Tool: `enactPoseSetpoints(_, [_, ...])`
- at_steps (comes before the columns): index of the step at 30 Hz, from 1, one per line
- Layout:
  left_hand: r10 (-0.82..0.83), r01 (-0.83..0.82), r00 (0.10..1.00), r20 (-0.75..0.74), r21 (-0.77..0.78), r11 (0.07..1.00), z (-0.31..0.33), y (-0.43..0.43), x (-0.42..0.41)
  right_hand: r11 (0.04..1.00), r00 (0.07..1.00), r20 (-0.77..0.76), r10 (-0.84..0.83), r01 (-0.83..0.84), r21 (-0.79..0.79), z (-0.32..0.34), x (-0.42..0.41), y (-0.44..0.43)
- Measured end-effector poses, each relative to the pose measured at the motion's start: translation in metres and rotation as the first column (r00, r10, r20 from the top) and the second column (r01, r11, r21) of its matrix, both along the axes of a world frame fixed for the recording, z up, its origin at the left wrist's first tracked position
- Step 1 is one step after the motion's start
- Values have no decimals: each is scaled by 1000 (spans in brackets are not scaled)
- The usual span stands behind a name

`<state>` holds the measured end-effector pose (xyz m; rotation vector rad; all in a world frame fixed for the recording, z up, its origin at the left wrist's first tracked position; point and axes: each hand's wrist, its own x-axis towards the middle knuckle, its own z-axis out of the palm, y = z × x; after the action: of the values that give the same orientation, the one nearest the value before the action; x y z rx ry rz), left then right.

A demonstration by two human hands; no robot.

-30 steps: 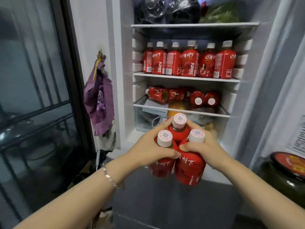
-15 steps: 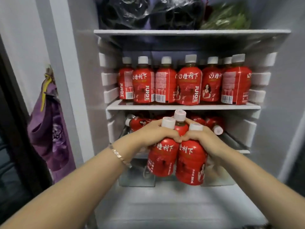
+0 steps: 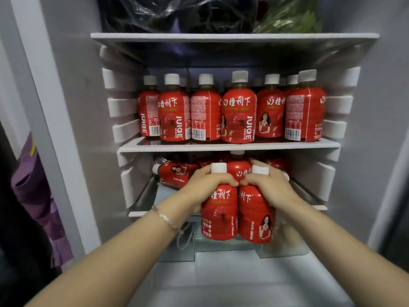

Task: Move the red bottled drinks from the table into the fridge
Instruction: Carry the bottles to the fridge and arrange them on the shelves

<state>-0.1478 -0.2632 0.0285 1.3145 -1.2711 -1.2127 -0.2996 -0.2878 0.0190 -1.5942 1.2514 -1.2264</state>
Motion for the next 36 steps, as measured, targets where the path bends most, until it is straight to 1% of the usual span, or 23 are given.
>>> enactPoseSetpoints(2, [83, -83, 994, -70, 7, 997, -2, 3, -1, 995, 987, 132, -95, 91, 35, -8, -8, -1])
enactPoseSetpoints(4, [202, -204, 966, -163, 7, 979, -4, 8, -1, 977, 927, 309, -215, 202, 74, -11, -15, 1])
enactPoseSetpoints(5, [258, -264, 944, -206, 0, 965, -5, 11, -2, 965, 888, 380, -258, 258, 50, -10, -18, 2])
enactPoseSetpoints(6, [305, -318, 920, -245, -15, 948, -4, 14, -1, 947, 863, 415, -289, 321, -8, -5, -18, 4])
enactPoseSetpoints(8, [378, -415, 869, -319, -55, 908, -3, 18, -4, 906, 853, 410, -325, 405, -125, 8, -18, 6])
enactPoseSetpoints(10, [441, -507, 822, -362, -109, 855, 1, 20, -4, 883, 867, 351, -353, 433, -181, 17, -14, 6])
enactPoseSetpoints(11, [465, -542, 806, -366, -142, 828, 4, 20, -4, 880, 882, 298, -366, 432, -197, 17, -13, 4])
enactPoseSetpoints(13, [493, -578, 797, -349, -200, 791, 5, 17, -2, 883, 909, 112, -400, 416, -218, 10, -10, 3])
enactPoseSetpoints(14, [510, -581, 807, -299, -239, 778, 5, 15, -2, 886, 910, 25, -414, 409, -219, 7, -10, 2])
enactPoseSetpoints(15, [527, -568, 823, -214, -286, 772, 2, 13, -2, 888, 905, -36, -424, 407, -215, 5, -11, 1])
enactPoseSetpoints(16, [543, -547, 832, -113, -335, 767, -1, 11, -3, 891, 902, -74, -426, 404, -206, 5, -13, -1])
enactPoseSetpoints(18, [576, -498, 815, 55, -439, 747, -6, 8, -6, 914, 909, -146, -391, 366, -175, 9, -17, -9])
enactPoseSetpoints(20, [587, -444, 796, 150, -514, 734, -7, 4, -12, 935, 914, -206, -351, 327, -140, 14, -19, -17])
enactPoseSetpoints(22, [579, -375, 779, 241, -561, 738, -6, -1, -19, 940, 908, -243, -340, 323, -109, 16, -17, -24])
enactPoseSetpoints(23, [577, -334, 761, 297, -583, 741, -6, -5, -22, 935, 903, -245, -354, 341, -96, 15, -15, -28])
enactPoseSetpoints(25, [586, -249, 690, 426, -620, 744, -6, -15, -31, 906, 890, -173, -423, 410, -107, 13, -10, -33])
enactPoseSetpoints(27, [592, -176, 597, 541, -631, 755, -7, -26, -42, 835, 852, -26, -523, 506, -215, 2, -4, -37])
enactPoseSetpoints(29, [593, -149, 543, 595, -626, 765, -8, -37, -49, 762, 824, 64, -564, 548, -345, -15, 1, -35])
enactPoseSetpoints(30, [591, -163, 554, 586, -621, 767, -6, -41, -49, 756, 831, 68, -553, 533, -380, -24, 1, -33])
enactPoseSetpoints(32, [579, -219, 650, 492, -608, 763, -3, -50, -45, 798, 857, 24, -516, 490, -352, -40, -1, -32])
enactPoseSetpoints(34, [555, -246, 738, 385, -611, 752, -2, -57, -39, 829, 850, -87, -519, 476, -294, -49, -3, -35])
enactPoseSetpoints(36, [526, -244, 797, 299, -636, 732, -4, -59, -36, 841, 828, -193, -527, 476, -257, -50, -3, -41])
